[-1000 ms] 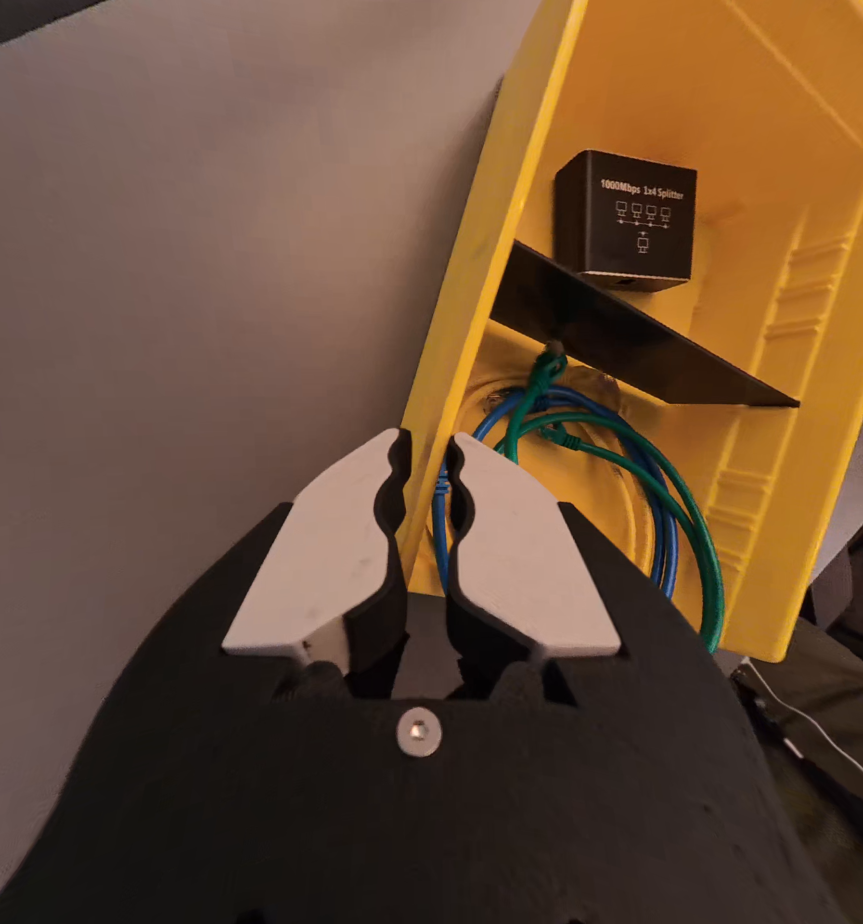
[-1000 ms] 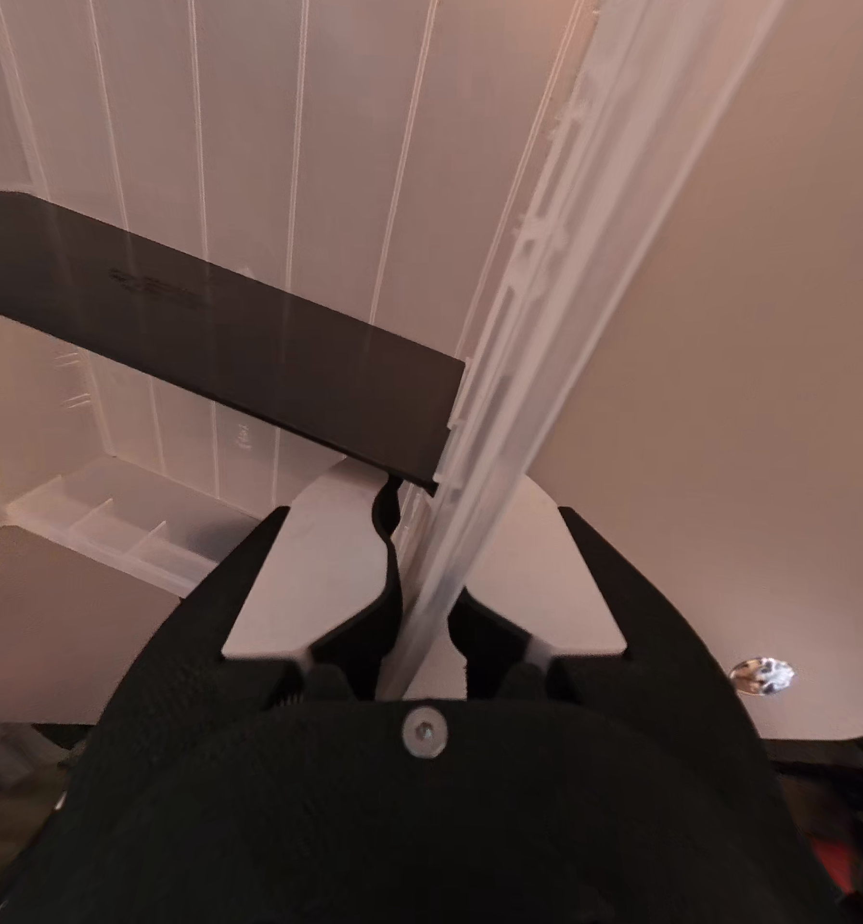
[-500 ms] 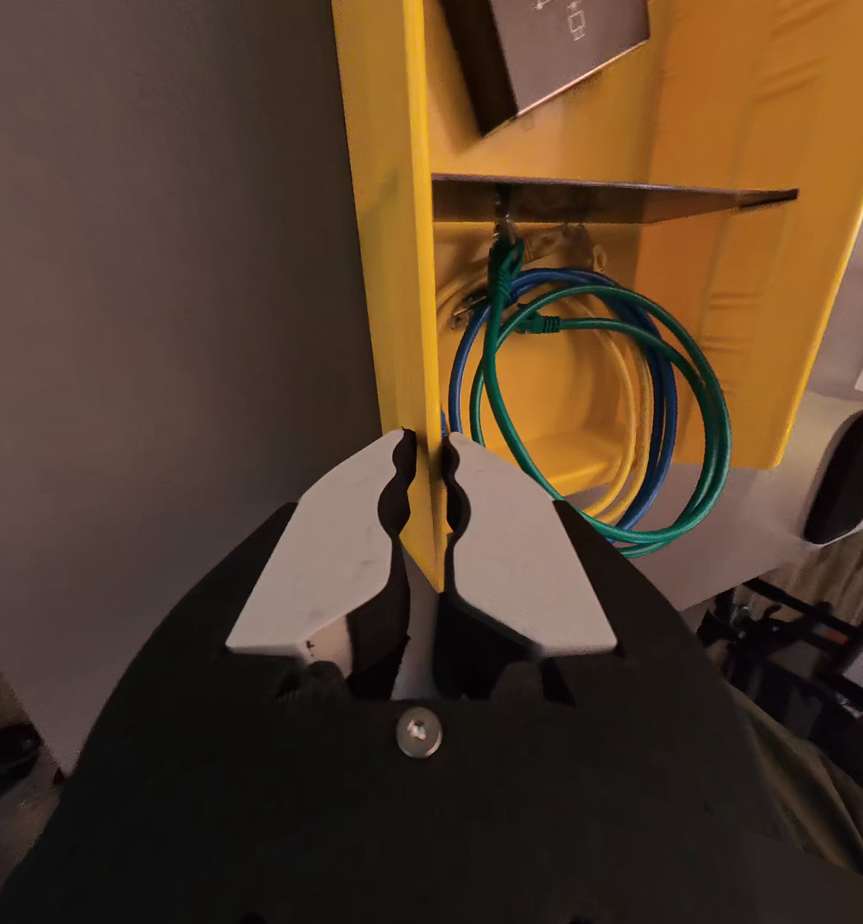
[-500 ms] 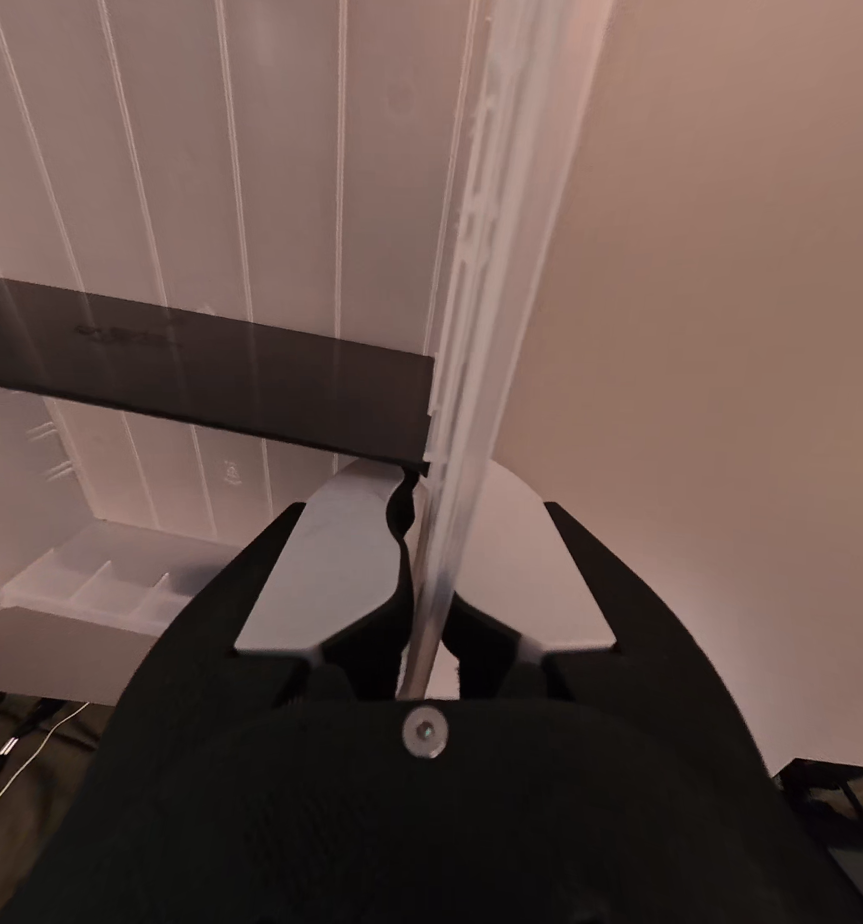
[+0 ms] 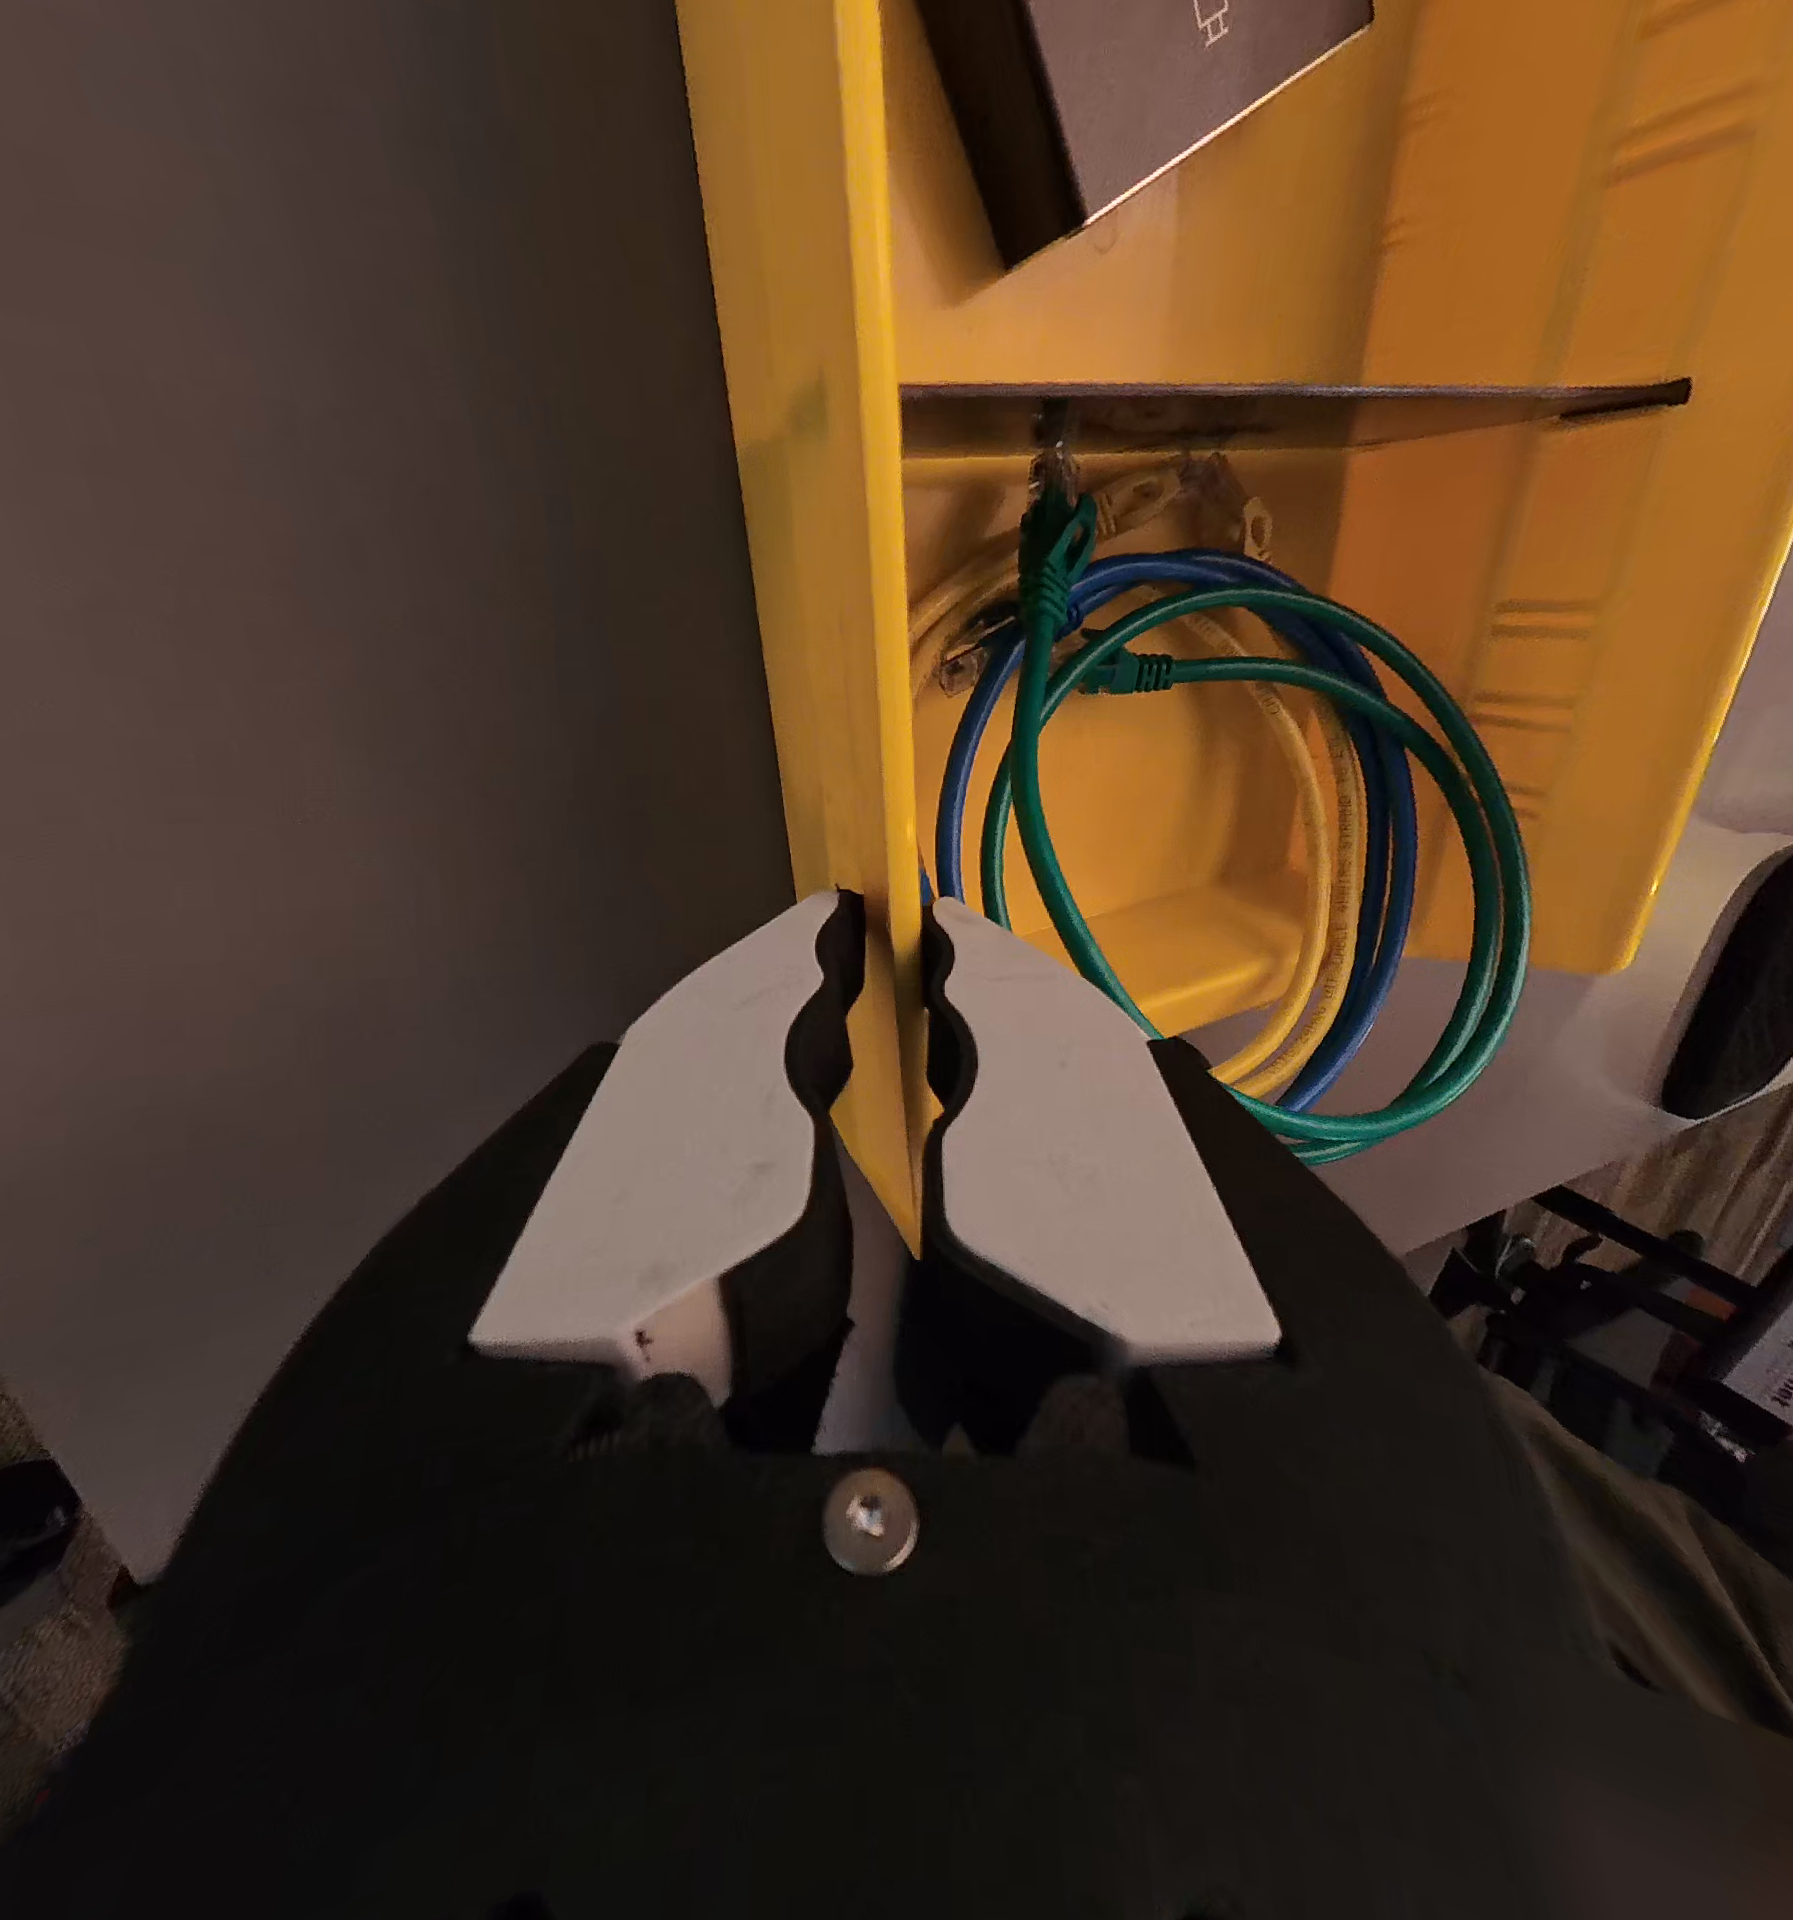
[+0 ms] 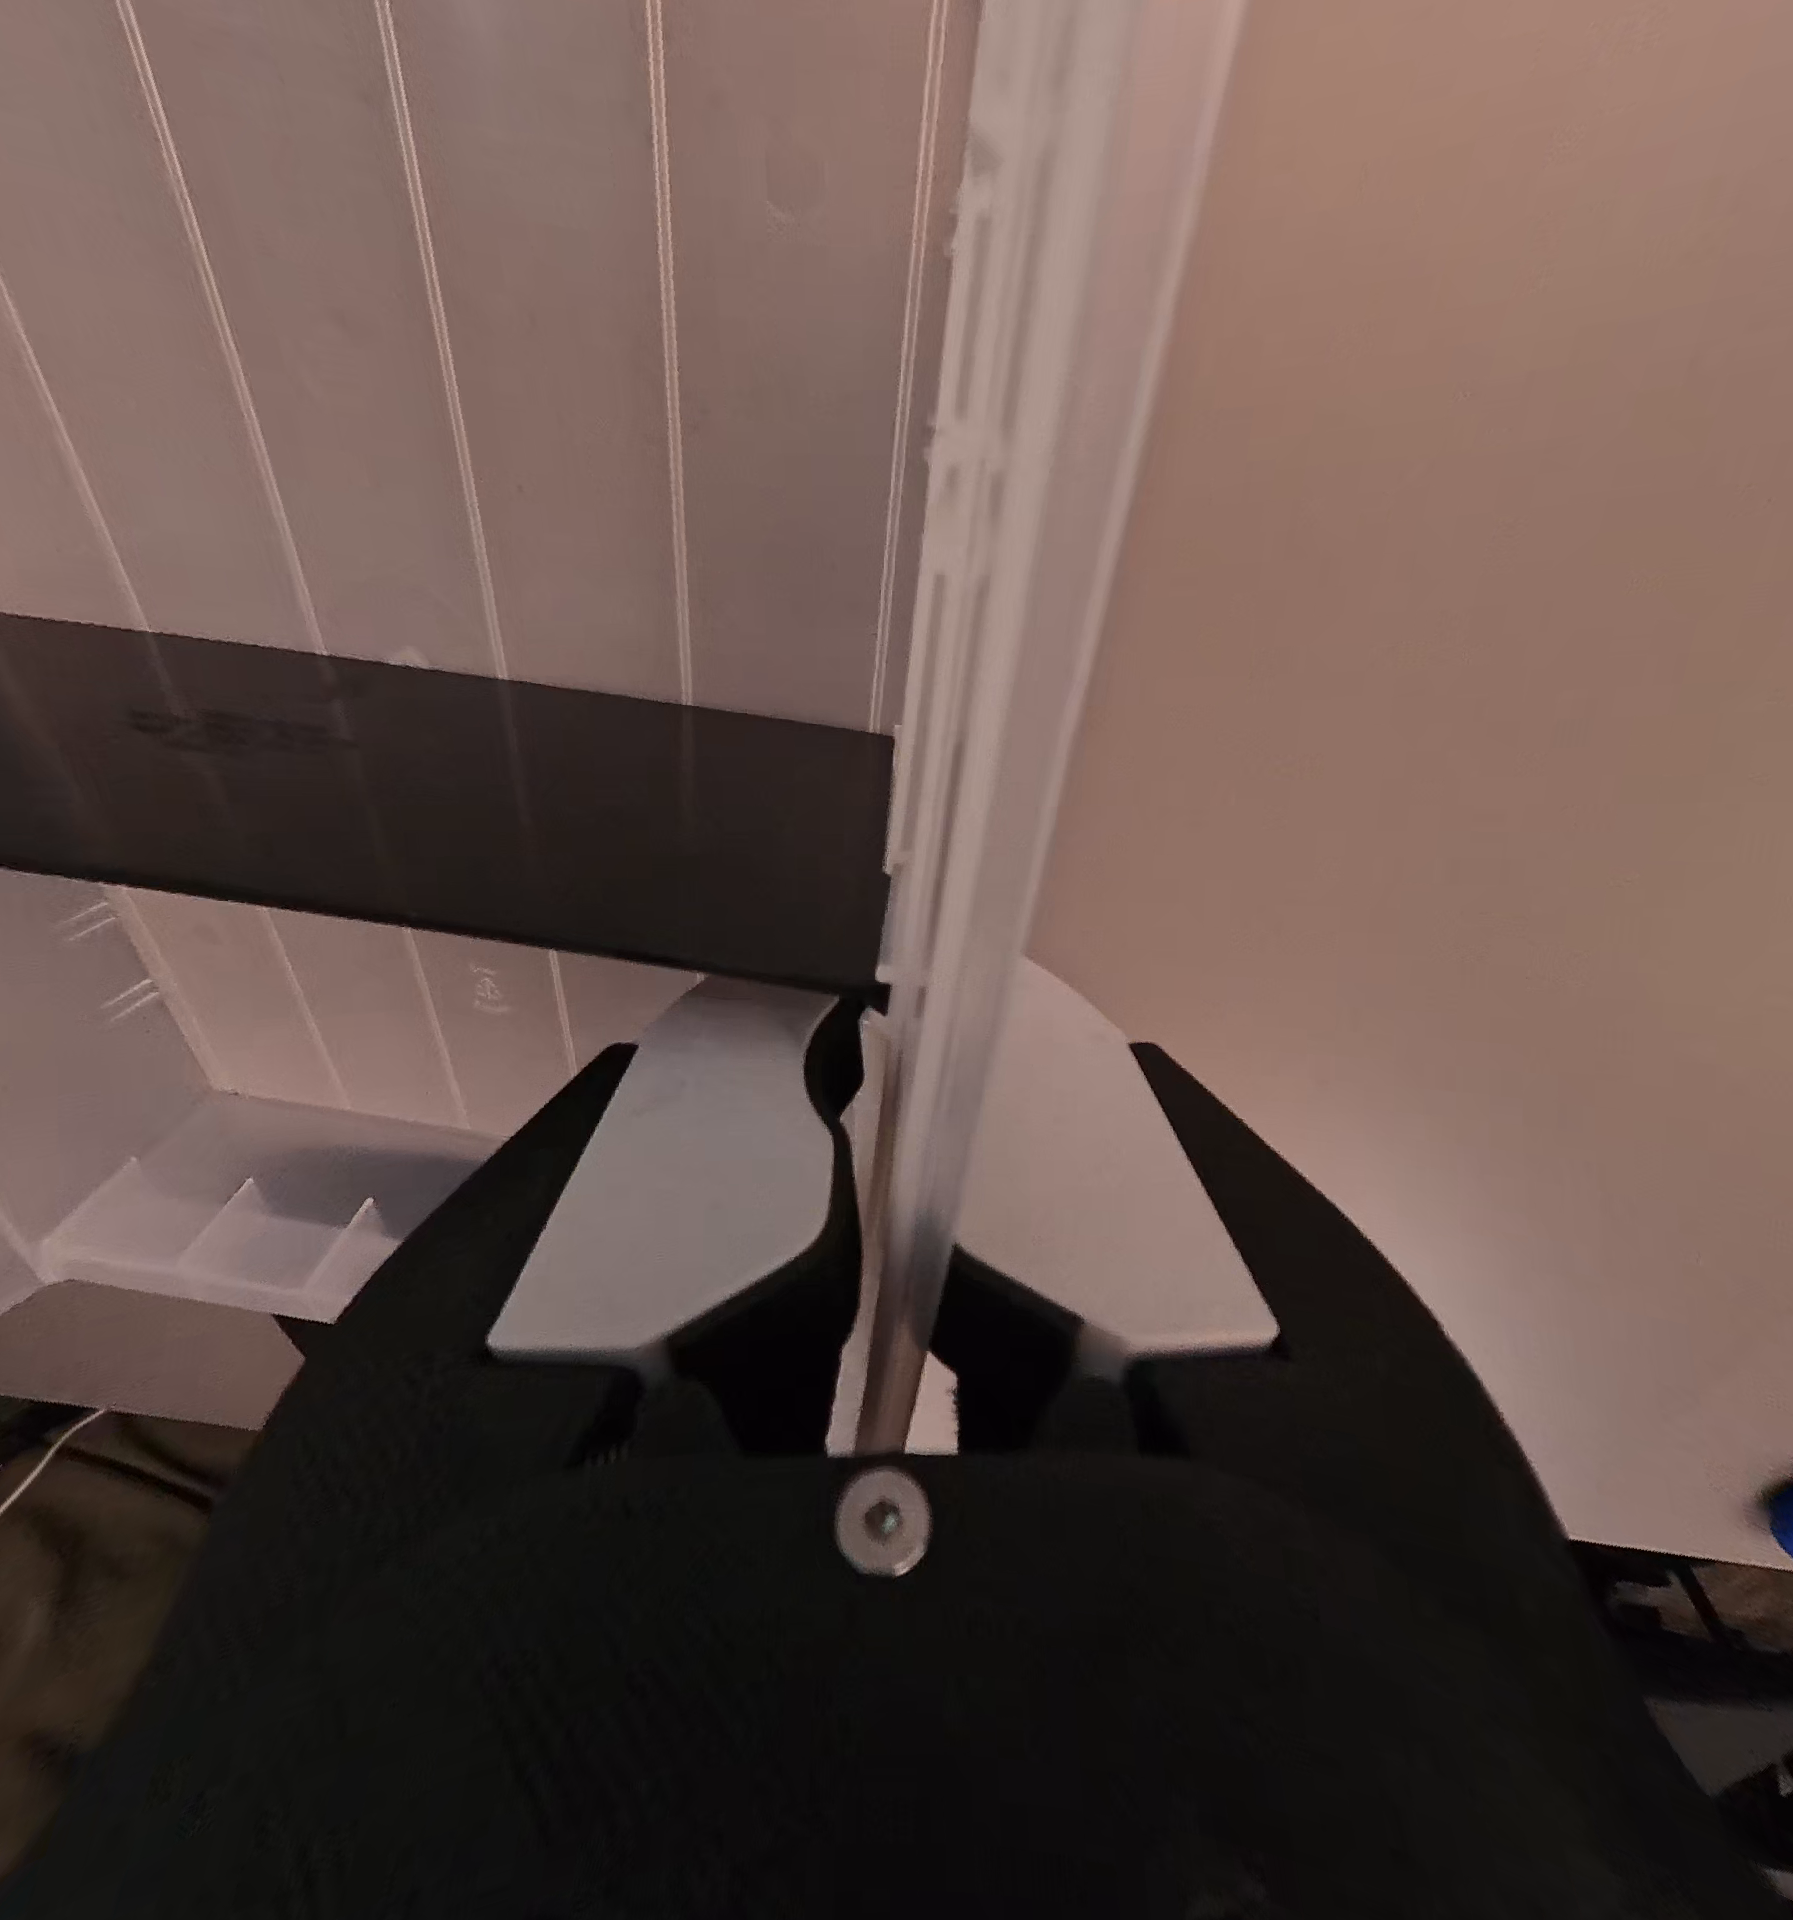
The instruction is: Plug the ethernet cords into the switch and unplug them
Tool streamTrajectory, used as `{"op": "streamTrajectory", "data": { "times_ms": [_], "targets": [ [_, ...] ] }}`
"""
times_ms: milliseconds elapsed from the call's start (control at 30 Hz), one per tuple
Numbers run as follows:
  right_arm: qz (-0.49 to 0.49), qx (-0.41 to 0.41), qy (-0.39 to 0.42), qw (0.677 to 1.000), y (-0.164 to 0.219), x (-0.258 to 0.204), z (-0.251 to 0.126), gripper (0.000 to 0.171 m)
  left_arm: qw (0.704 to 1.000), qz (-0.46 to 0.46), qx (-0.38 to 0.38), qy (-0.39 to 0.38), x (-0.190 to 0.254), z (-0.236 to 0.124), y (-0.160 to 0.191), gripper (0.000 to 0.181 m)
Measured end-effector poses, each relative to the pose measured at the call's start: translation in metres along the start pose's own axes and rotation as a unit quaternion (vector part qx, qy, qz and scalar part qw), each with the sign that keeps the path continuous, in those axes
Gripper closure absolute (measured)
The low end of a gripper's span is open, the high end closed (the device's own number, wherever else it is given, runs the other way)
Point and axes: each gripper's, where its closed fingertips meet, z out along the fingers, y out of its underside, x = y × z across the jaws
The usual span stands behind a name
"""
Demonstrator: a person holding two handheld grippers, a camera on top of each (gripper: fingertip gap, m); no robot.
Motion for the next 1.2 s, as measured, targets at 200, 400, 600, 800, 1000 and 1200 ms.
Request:
{"op": "streamTrajectory", "data": {
  "times_ms": [200, 400, 600, 800, 1000, 1200],
  "targets": [
    [-0.004, -0.001, -0.001, 1.000, -0.001, 0.000, 0.001, 0.167, 1.000, -0.009, 0.002, 0.020, 0.001, 0.000, -0.002, 0.171],
    [-0.014, -0.003, 0.001, 1.000, -0.005, 0.002, 0.000, 0.167, 0.999, -0.026, 0.021, 0.006, -0.007, -0.002, -0.009, 0.171],
    [-0.023, -0.001, 0.006, 1.000, -0.006, 0.002, 0.001, 0.165, 0.999, -0.036, 0.030, 0.007, -0.010, -0.003, -0.012, 0.171],
    [-0.054, 0.012, 0.034, 0.998, -0.006, 0.004, -0.001, 0.140, 0.995, -0.032, 0.091, 0.037, -0.002, -0.023, -0.022, 0.167],
    [-0.070, 0.109, 0.053, 0.990, -0.020, 0.002, -0.048, 0.137, 0.941, 0.103, 0.321, 0.034, 0.043, -0.107, -0.059, 0.168],
    [-0.126, 0.391, -0.048, 0.910, -0.055, -0.082, -0.166, 0.138, 0.783, 0.270, 0.557, 0.058, 0.135, -0.181, -0.074, 0.146]
  ]
}}
